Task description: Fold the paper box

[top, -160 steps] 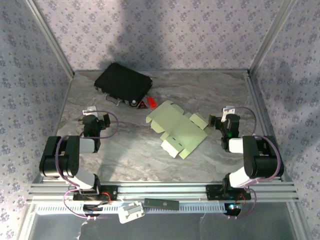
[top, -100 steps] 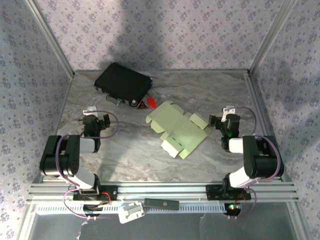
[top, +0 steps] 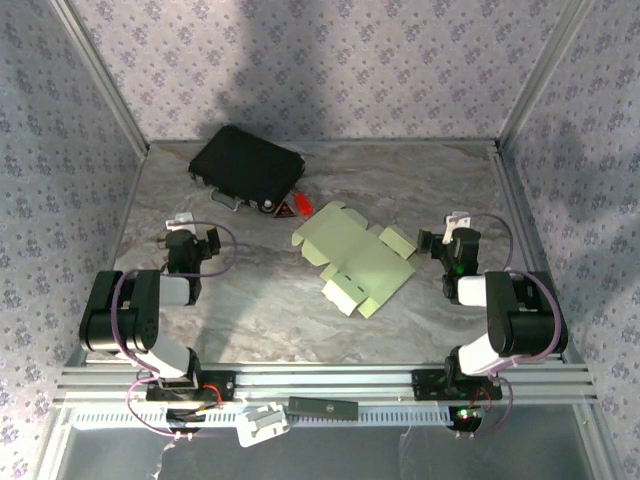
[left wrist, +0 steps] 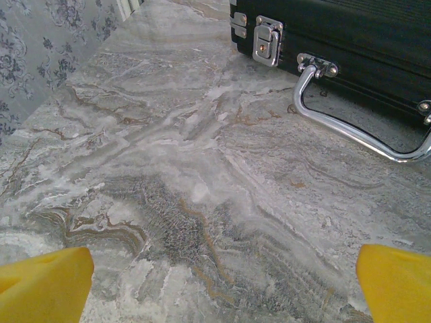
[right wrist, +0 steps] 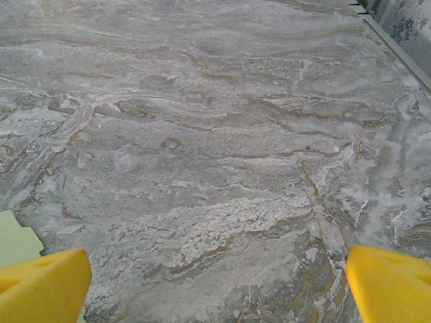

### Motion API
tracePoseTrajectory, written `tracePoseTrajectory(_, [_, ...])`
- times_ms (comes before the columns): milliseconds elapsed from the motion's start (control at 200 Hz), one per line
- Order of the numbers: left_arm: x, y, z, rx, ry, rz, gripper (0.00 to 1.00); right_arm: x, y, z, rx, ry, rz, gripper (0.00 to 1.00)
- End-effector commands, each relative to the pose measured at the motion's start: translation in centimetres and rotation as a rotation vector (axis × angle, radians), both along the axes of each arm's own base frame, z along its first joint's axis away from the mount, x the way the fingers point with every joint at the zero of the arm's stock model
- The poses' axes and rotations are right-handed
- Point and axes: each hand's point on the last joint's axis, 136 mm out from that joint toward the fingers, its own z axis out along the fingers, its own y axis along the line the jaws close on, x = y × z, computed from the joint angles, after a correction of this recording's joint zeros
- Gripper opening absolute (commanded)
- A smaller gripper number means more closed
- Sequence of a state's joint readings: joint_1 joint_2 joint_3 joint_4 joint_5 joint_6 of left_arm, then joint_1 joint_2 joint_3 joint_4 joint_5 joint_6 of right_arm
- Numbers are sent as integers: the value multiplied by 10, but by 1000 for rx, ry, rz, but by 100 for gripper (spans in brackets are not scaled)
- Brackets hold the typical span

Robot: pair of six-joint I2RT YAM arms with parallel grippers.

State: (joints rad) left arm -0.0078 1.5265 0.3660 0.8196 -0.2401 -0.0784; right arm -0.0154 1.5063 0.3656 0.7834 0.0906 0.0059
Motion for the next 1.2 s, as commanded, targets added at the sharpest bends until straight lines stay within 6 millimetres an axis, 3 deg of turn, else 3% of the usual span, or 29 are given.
tracePoseTrajectory(0, [10, 0, 16, 12, -56, 3, 100, 9, -5, 11, -23, -36, -14, 99])
tracePoseTrajectory(95, [10, -6, 25, 34, -82, -18, 100, 5, -5, 23, -33, -63, -17, 99])
tracePoseTrajectory(175, [2, -27, 57, 164, -51, -15, 100, -6, -12, 63, -57, -25, -93, 99])
tracePoseTrajectory(285, [-15, -63, 112, 145, -61, -47, 100, -29, 2, 157, -72, -131, -67, 99])
tracePoseTrajectory(345, [-25, -75, 138, 56, -84, -27, 100, -49, 4, 205, 45, -209, -103, 99])
tracePoseTrajectory(365, [-27, -75, 148, -13, -99, -4, 100, -57, 3, 212, 106, -206, -124, 99])
tracePoseTrajectory(430, [-48, -67, 139, -319, -10, 155, 100, -84, -1, 231, 335, -181, -224, 99])
tracePoseTrajectory(485, [-54, -82, 126, -537, 46, 139, 100, -112, -7, 205, 549, -78, -389, 99])
tracePoseTrajectory(520, [-49, -107, 130, -646, 48, -31, 94, -116, 5, 196, 599, -30, -334, 97])
tracePoseTrajectory(575, [-54, -134, 133, -752, 76, -141, 81, -116, 25, 196, 615, 20, -200, 82])
tracePoseTrajectory(685, [-89, -186, 121, -675, 237, -261, 74, -146, 68, 141, 676, 331, -138, 73])
tracePoseTrajectory(755, [-113, -227, 105, -661, 328, -367, 69, -168, 103, 104, 655, 476, -61, 82])
tracePoseTrajectory(810, [-130, -254, 88, -676, 387, -419, 63, -186, 122, 80, 607, 540, -42, 83])
tracePoseTrajectory(889, [-146, -287, 68, -692, 443, -473, 56, -202, 143, 61, 565, 551, -5, 83])
tracePoseTrajectory(979, [-154, -316, 55, -668, 482, -509, 56, -212, 156, 45, 600, 588, 5, 85])
tracePoseTrajectory(1054, [-155, -333, 48, -638, 515, -523, 54, -208, 168, 36, 681, 609, 34, 86])
tracePoseTrajectory(1194, [-150, -345, 30, -614, 565, -511, 51, -196, 149, 30, 726, 625, -25, 84])
